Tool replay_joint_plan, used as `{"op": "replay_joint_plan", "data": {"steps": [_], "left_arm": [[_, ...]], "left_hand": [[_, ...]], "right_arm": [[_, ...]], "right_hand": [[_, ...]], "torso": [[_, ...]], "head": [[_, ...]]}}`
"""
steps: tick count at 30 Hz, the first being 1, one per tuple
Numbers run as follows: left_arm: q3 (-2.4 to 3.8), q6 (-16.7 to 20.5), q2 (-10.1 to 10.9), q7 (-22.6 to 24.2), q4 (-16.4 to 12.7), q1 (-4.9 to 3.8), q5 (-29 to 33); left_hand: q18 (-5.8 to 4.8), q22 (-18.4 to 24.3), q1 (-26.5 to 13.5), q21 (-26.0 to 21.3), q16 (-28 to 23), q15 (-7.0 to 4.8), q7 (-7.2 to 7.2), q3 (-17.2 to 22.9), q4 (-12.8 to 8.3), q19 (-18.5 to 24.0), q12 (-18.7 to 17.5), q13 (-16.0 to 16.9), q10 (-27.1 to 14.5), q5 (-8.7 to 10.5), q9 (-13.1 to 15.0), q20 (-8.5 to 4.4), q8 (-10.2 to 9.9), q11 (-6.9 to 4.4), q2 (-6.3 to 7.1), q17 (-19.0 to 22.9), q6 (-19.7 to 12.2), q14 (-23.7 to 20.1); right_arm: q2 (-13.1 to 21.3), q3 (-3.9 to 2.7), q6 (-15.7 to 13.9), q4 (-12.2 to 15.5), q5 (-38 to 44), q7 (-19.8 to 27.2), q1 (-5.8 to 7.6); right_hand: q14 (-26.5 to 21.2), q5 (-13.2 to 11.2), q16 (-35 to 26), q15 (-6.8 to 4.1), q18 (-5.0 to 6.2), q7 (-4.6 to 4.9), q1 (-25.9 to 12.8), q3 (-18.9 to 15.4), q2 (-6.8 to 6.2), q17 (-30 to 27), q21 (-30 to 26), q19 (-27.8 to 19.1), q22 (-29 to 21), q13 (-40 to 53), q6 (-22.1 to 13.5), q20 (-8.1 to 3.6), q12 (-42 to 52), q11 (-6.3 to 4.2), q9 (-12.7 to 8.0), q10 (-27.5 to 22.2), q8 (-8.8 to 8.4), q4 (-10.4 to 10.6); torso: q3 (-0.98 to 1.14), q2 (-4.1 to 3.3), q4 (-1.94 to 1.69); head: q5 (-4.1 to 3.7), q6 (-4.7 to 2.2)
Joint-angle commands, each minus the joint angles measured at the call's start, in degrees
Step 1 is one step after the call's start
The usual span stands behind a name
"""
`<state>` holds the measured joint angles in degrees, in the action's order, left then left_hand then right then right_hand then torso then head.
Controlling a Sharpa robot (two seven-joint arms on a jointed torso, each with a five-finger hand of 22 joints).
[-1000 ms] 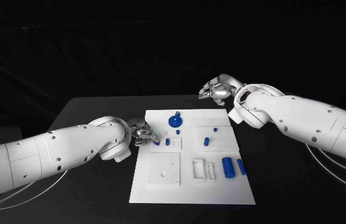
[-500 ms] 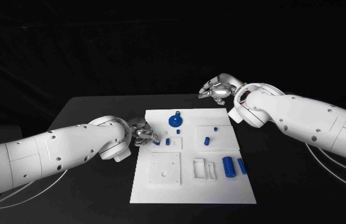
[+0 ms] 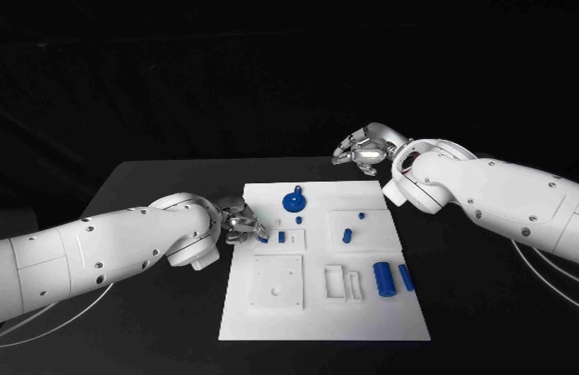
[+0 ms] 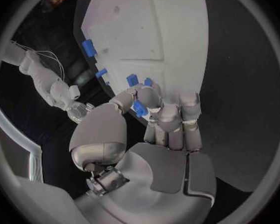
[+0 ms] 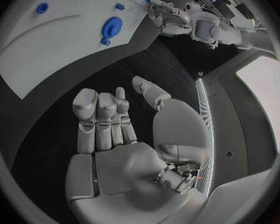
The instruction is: Assemble the parts on the task board
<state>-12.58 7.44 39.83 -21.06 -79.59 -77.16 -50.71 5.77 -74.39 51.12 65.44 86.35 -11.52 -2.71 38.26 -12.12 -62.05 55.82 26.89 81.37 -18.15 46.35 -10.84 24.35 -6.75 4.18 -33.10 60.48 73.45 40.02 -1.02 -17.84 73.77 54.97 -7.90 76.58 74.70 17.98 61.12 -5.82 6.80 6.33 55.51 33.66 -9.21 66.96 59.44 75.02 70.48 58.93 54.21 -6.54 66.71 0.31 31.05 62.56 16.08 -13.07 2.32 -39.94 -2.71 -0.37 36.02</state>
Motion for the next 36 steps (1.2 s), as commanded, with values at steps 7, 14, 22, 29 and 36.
{"op": "replay_joint_plan", "data": {"steps": [7,14,22,29,36], "left_arm": [[-0.31,-3.8,-0.7,-0.5,0.4,0.47,-0.4],[-0.26,-6.2,-1.3,-1.0,0.6,0.46,-0.4],[-0.24,-7.1,-1.6,-1.3,0.8,0.45,-0.4],[-0.24,-6.8,-1.6,-1.0,0.6,0.45,-0.7],[-0.21,-6.5,-1.9,-1.0,0.6,0.44,-1.6]], "left_hand": [[0.79,-0.2,-1.2,0.5,0.4,-1.49,3.8,-0.1,0.9,0.1,0.8,0.4,-0.3,-0.66,0.3,-4.96,-0.3,-0.37,-1.96,-0.1,10.8,0.4],[0.82,-0.2,-1.7,0.6,0.5,-1.5,3.83,0.0,0.6,0.2,1.1,0.5,-0.4,-1.43,0.6,-4.94,-0.3,-0.4,-2.72,-0.1,10.9,0.4],[0.84,-0.3,-2.0,0.7,0.6,-1.49,3.84,0.1,0.1,0.4,1.3,0.6,-0.5,-2.17,0.8,-4.92,-0.4,-0.4,-3.08,-0.1,10.9,0.3],[0.86,-0.3,-2.6,0.9,0.8,-1.51,3.89,0.4,-0.7,0.4,1.6,0.8,-0.6,-4.35,1.3,-4.88,-0.6,-0.45,-3.74,-0.1,11.1,0.3],[0.86,-0.3,-2.8,0.9,0.8,-1.52,3.9,0.5,-1.0,0.4,1.8,0.8,-0.6,-5.11,1.4,-4.87,-0.6,-0.47,-3.91,-0.1,11.1,0.3]], "right_arm": [[-0.1,-0.03,0.7,0.0,0.0,0.6,-0.03],[-0.2,-0.03,0.7,0.0,0.0,0.6,-0.03],[-0.2,-0.03,0.7,0.0,0.0,0.6,-0.03],[-0.3,-0.03,0.7,-0.2,0.0,0.6,-0.08],[-0.3,-0.03,0.7,-0.1,0.0,0.6,-0.1]], "right_hand": [[0.1,0.5,-0.3,-0.12,8.2,0.41,-0.5,-0.3,0.21,0.0,-0.2,0.0,0.0,-0.1,-0.1,0.23,-0.3,-0.04,0.1,-0.3,-0.24,0.0],[0.1,0.6,-0.3,-0.12,8.2,0.41,-0.5,-0.3,0.21,0.0,-0.2,0.0,0.0,-0.1,-0.1,0.24,-0.3,-0.04,0.1,-0.3,-0.24,0.0],[0.1,0.7,-0.3,-0.12,8.2,0.41,-0.5,-0.3,0.21,0.0,-0.2,0.0,0.0,-0.1,-0.1,0.24,-0.3,-0.04,0.1,-0.3,-0.25,0.0],[0.1,0.8,-0.3,-0.12,8.2,0.41,-0.5,-0.3,0.22,0.0,-0.2,0.0,0.0,-0.1,-0.1,0.24,-0.3,-0.03,0.1,-0.3,-0.25,0.0],[0.1,0.8,-0.3,-0.12,8.2,0.41,-0.5,-0.3,0.23,0.0,-0.2,0.0,0.0,-0.1,-0.1,0.24,-0.3,-0.03,0.1,-0.3,-0.26,0.0]], "torso": [[0.01,0.01,0.04],[0.01,-0.03,0.03],[0.04,0.01,0.02],[-0.01,0.0,0.01],[0.01,-0.03,0.01]], "head": [[0.0,0.0],[0.08,0.06],[0.08,0.11],[0.08,0.19],[0.07,0.13]]}}
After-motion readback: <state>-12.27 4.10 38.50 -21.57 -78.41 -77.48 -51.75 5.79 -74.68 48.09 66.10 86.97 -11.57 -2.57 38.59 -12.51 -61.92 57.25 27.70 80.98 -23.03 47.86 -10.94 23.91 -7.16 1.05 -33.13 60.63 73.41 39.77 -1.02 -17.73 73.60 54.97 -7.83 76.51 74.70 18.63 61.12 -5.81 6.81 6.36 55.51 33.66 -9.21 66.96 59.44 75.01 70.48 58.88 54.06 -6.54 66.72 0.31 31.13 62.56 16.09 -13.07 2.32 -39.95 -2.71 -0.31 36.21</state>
